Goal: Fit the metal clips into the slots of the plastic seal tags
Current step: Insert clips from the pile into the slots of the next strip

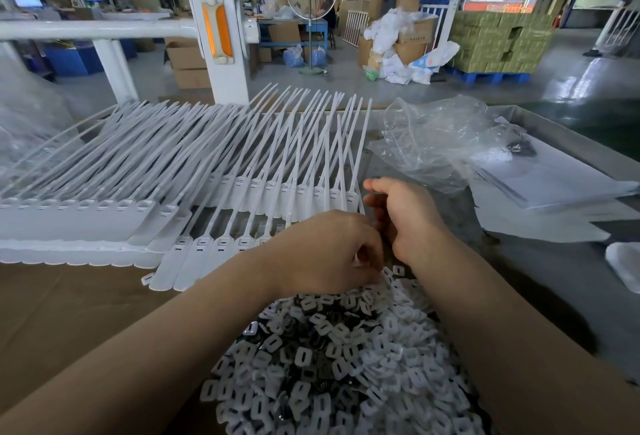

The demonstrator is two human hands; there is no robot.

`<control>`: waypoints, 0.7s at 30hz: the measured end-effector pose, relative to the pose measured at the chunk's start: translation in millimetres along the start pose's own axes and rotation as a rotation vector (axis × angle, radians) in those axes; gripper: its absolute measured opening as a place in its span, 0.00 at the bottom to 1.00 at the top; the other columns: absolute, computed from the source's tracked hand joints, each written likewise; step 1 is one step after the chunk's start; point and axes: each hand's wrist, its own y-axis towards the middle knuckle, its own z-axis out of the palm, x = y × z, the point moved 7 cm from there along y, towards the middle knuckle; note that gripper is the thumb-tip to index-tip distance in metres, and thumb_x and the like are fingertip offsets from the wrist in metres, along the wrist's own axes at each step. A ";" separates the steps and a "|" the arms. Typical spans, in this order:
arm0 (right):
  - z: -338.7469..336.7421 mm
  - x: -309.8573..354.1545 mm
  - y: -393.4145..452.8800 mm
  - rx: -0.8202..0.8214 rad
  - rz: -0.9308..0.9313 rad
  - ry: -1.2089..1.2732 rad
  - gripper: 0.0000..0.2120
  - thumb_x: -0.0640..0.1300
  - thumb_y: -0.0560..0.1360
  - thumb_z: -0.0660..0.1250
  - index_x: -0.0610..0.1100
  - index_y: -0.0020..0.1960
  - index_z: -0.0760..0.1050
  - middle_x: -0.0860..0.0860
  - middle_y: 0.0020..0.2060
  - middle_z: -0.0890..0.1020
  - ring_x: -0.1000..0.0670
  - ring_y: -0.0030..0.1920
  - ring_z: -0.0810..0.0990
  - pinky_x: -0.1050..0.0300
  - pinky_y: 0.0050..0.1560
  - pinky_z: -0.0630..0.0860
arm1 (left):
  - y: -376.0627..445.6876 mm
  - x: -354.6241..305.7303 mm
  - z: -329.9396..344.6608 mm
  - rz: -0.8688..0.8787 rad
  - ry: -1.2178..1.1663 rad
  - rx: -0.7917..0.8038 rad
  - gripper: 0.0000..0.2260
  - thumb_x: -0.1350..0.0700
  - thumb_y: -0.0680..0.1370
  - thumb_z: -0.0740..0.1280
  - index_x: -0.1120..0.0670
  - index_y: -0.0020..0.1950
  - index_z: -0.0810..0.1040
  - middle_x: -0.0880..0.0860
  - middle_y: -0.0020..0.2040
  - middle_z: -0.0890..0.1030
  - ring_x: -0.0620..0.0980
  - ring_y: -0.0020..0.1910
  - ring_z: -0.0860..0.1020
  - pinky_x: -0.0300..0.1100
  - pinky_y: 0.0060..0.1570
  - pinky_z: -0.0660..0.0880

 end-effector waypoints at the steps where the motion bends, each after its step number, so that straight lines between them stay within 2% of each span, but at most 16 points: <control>1: 0.2 0.3 -0.1 0.003 -0.005 0.004 0.08 0.42 0.74 0.69 0.43 0.36 0.79 0.53 0.24 0.77 0.52 0.28 0.68 0.56 0.32 0.68 | 0.3 1.0 1.3 -0.012 0.005 0.016 0.06 0.50 0.76 0.72 0.49 0.50 0.83 0.39 0.42 0.74 0.34 0.39 0.72 0.25 0.42 0.69; 5: 0.6 1.6 -0.9 0.003 -0.017 -0.015 0.07 0.42 0.75 0.68 0.43 0.39 0.80 0.53 0.24 0.77 0.52 0.29 0.68 0.56 0.32 0.68 | 2.2 8.7 9.5 -0.084 0.038 0.094 0.08 0.47 0.77 0.68 0.50 0.51 0.78 0.43 0.47 0.74 0.38 0.41 0.71 0.29 0.41 0.67; 9: -0.1 1.1 -1.4 -0.003 -0.004 -0.033 0.08 0.42 0.75 0.69 0.43 0.37 0.80 0.52 0.26 0.77 0.52 0.27 0.68 0.56 0.30 0.68 | -0.1 16.1 4.9 -0.149 -0.108 0.087 0.04 0.49 0.78 0.69 0.45 0.44 0.74 0.42 0.42 0.77 0.38 0.41 0.75 0.30 0.39 0.71; 11: 2.1 2.2 -1.1 0.019 -0.020 -0.041 0.07 0.42 0.76 0.68 0.43 0.40 0.81 0.52 0.25 0.77 0.52 0.25 0.67 0.56 0.28 0.66 | -0.2 25.6 -9.0 -0.190 -0.221 -0.073 0.06 0.53 0.78 0.70 0.44 0.43 0.75 0.42 0.39 0.79 0.36 0.38 0.77 0.30 0.38 0.73; 14: 7.1 5.9 -2.4 0.081 -0.090 -0.114 0.05 0.42 0.76 0.67 0.42 0.46 0.81 0.53 0.25 0.78 0.53 0.25 0.68 0.58 0.27 0.66 | -7.3 48.2 -31.3 -0.281 -0.296 -0.391 0.05 0.55 0.77 0.71 0.49 0.43 0.77 0.45 0.35 0.79 0.39 0.31 0.77 0.33 0.33 0.74; 17: 12.6 8.9 -8.0 0.157 -0.154 -0.252 0.06 0.46 0.75 0.68 0.44 0.45 0.82 0.53 0.28 0.81 0.53 0.31 0.71 0.58 0.33 0.68 | -14.5 54.8 -41.4 -0.256 -0.202 -0.554 0.04 0.56 0.76 0.73 0.52 0.45 0.79 0.44 0.34 0.79 0.41 0.30 0.78 0.33 0.32 0.75; 21: 22.4 9.8 -16.3 0.276 -0.193 -0.354 0.11 0.51 0.76 0.69 0.46 0.40 0.83 0.53 0.30 0.83 0.53 0.34 0.72 0.58 0.37 0.68 | -19.3 44.1 -50.4 -0.124 0.051 -0.676 0.04 0.59 0.73 0.76 0.56 0.44 0.81 0.48 0.37 0.82 0.44 0.33 0.78 0.37 0.37 0.77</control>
